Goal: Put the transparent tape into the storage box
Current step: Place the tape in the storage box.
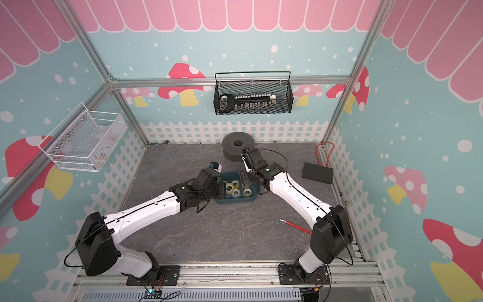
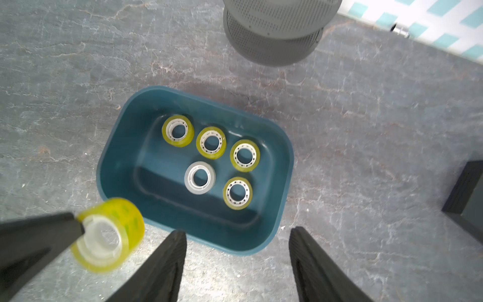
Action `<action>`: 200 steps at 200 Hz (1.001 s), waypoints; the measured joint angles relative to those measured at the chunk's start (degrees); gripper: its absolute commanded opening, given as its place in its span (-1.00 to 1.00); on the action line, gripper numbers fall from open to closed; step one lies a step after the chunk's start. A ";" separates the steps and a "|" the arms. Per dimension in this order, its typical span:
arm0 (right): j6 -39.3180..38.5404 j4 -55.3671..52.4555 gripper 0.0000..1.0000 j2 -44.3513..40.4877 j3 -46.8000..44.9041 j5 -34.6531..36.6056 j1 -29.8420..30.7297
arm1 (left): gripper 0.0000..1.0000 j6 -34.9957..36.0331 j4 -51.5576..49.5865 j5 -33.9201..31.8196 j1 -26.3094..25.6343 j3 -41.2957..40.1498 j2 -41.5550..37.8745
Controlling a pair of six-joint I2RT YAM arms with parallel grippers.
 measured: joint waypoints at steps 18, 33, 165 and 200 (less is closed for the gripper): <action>-0.26 0.57 0.52 0.52 0.52 -0.63 -0.92 | -1.00 1.62 -0.24 0.92 2.40 0.00 2.05; -0.28 0.98 0.60 1.01 0.59 -1.49 -1.92 | -1.00 3.02 -0.26 1.70 3.96 0.02 4.02; -0.55 2.40 0.98 6.51 3.72 -6.29 -6.69 | -1.00 9.97 0.61 6.47 9.01 4.15 16.90; -0.76 2.40 0.98 7.15 3.78 -7.06 -7.39 | -1.00 10.38 0.68 7.23 9.07 4.15 17.31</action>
